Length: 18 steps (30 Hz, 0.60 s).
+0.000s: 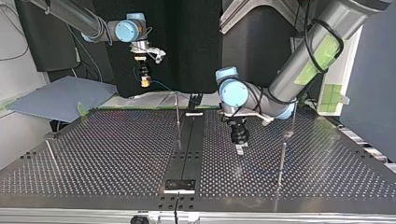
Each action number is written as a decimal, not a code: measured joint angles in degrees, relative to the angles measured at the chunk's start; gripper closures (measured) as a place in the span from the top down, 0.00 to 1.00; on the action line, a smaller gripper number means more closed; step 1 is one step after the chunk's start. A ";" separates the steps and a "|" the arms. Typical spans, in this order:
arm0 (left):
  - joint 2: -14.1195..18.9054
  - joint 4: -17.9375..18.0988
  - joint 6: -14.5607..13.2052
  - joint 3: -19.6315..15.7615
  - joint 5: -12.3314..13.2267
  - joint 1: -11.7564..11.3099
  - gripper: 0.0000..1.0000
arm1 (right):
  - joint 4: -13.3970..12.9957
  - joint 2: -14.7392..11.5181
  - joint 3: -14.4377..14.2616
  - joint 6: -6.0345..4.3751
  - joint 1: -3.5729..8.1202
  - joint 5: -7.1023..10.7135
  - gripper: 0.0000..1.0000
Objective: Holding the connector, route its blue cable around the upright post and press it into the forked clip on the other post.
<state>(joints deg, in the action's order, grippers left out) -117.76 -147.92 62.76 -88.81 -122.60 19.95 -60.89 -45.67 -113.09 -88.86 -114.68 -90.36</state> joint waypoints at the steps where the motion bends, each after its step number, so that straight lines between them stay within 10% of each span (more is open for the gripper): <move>1: -0.40 -0.09 -0.45 -0.01 -0.04 0.05 1.00 | 0.03 0.00 0.00 0.01 -0.01 0.00 0.00; 18: -2.52 1.80 -4.00 -2.65 0.38 0.43 1.00 | 0.37 0.01 0.01 0.07 -0.02 0.00 0.00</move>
<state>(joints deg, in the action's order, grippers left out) -120.28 -146.12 58.75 -91.46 -122.23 20.38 -60.52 -45.66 -113.08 -88.79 -114.70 -90.36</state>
